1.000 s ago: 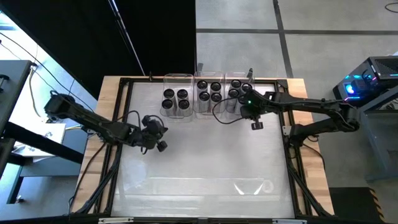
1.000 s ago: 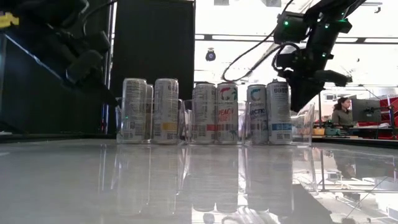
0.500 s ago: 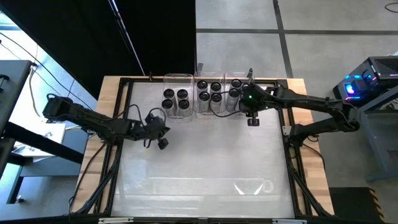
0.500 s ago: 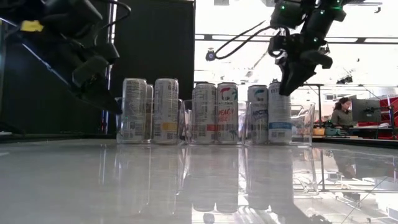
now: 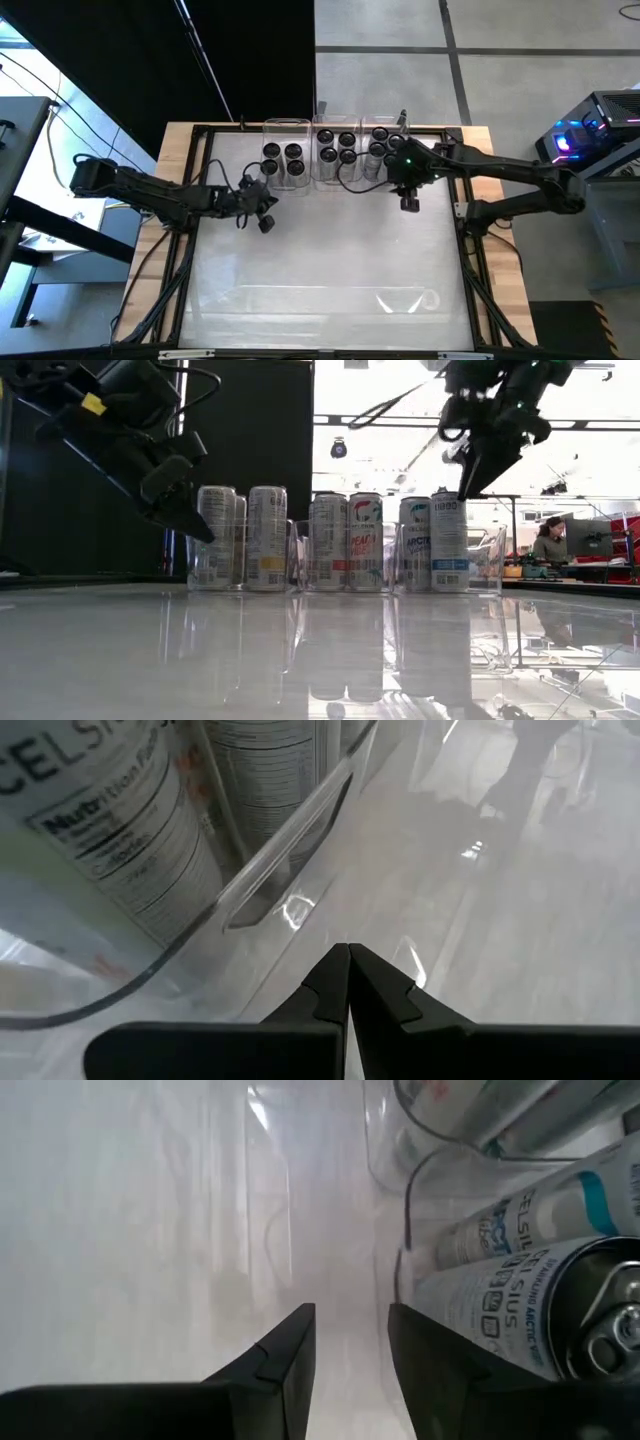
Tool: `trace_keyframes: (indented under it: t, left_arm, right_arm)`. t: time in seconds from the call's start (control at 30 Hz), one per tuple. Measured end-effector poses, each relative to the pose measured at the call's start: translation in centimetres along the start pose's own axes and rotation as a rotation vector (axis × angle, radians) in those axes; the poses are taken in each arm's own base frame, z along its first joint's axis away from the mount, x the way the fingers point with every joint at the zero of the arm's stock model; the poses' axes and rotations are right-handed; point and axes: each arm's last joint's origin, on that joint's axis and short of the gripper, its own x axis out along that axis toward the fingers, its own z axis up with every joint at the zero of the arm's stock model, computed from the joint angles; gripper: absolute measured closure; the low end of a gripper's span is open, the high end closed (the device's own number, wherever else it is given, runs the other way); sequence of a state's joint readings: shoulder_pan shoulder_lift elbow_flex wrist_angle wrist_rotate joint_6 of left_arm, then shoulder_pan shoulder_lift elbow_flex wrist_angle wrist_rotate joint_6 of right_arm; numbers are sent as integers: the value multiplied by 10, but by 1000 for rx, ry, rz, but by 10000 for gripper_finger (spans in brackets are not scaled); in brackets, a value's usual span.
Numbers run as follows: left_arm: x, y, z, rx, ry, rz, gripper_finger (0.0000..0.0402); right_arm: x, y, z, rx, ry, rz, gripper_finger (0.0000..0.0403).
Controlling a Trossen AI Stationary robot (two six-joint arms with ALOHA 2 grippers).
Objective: Sort soda cans
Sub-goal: Adjust the right transparent bin, then adjust the left transparent bin, then return to Home Position
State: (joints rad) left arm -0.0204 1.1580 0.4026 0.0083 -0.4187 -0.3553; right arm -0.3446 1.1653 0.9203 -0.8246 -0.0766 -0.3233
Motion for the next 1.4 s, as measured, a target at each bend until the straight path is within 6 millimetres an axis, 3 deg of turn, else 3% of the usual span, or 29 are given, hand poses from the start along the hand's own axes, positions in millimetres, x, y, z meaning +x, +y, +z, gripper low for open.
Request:
trace_keyframes:
  t: [0.3,0.5,0.67,0.83,1.17,1.4]
  left_arm:
    - [17,0,-6,12,33,42,402]
    - [36,0,-5,49,-2,58,401]
    - [45,3,-5,58,-24,67,401]
    - [47,6,-3,55,-45,109,401]
    - [21,-11,-4,11,12,-80,402]
    - [-8,-12,-16,-44,-72,-116,402]
  right_arm:
    - [-21,35,-4,94,-85,64,279]
    - [11,55,-29,189,-60,78,279]
    - [41,55,-52,267,-62,-70,279]
    - [54,52,-60,257,-114,-198,279]
    - [36,62,-55,234,-127,-23,279]
    - [18,75,-61,190,-371,125,279]
